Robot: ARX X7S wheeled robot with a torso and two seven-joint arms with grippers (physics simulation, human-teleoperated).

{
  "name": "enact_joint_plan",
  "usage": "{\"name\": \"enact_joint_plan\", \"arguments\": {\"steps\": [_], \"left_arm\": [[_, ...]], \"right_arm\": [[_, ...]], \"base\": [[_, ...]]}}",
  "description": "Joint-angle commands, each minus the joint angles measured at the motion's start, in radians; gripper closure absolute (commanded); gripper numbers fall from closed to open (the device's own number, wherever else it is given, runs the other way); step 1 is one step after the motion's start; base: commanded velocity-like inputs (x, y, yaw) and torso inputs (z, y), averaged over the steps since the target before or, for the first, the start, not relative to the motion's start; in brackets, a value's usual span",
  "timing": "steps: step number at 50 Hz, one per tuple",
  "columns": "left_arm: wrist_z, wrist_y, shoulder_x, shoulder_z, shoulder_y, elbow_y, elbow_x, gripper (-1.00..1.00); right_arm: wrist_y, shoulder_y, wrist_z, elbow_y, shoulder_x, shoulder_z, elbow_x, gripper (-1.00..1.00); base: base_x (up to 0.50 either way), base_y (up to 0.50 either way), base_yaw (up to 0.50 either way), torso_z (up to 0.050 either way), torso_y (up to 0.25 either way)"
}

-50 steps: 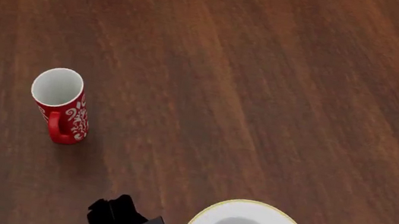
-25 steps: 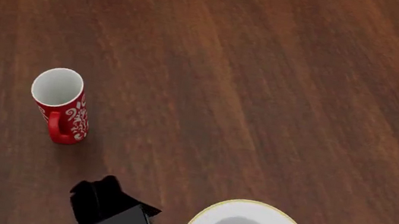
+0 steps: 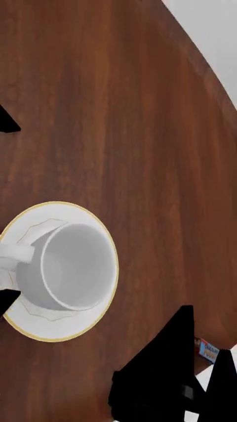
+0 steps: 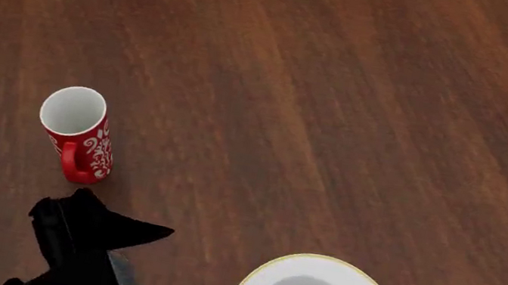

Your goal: Put the white mug on the plate.

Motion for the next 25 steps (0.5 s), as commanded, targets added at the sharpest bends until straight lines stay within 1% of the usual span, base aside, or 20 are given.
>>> {"name": "enact_joint_plan", "arguments": {"steps": [1,7,10,15,19,25], "left_arm": [[-0.095,-0.066,-0.056,-0.105,0.0,0.094,-0.127,-1.0],[-0.167,-0.088,-0.095,-0.162,0.017,0.135,-0.219,-1.0],[-0.189,-0.085,-0.115,-0.177,0.023,0.149,-0.237,-1.0],[-0.213,-0.062,-0.155,-0.218,0.037,0.165,-0.261,-1.0],[-0.243,-0.027,-0.193,-0.273,0.054,0.175,-0.296,-1.0],[-0.344,0.014,-0.263,-0.363,0.046,0.196,-0.427,-1.0]], "right_arm": [[0.002,0.0,0.004,-0.003,0.004,0.0,0.003,-1.0],[0.005,0.001,0.007,-0.003,0.006,-0.002,0.003,-1.0],[0.008,0.005,0.008,-0.004,0.008,-0.005,0.003,-1.0],[0.012,0.008,0.01,-0.006,0.012,-0.006,0.005,-1.0],[0.016,0.009,0.014,-0.01,0.015,-0.004,0.007,-1.0],[0.023,0.009,0.02,-0.019,0.02,-0.002,0.01,-1.0]], "base": [[0.0,0.0,0.0,0.0,0.0],[0.0,0.0,0.0,0.0,0.0],[0.0,0.0,0.0,0.0,0.0],[0.0,0.0,0.0,0.0,0.0],[0.0,0.0,0.0,0.0,0.0],[0.0,0.0,0.0,0.0,0.0]]}}
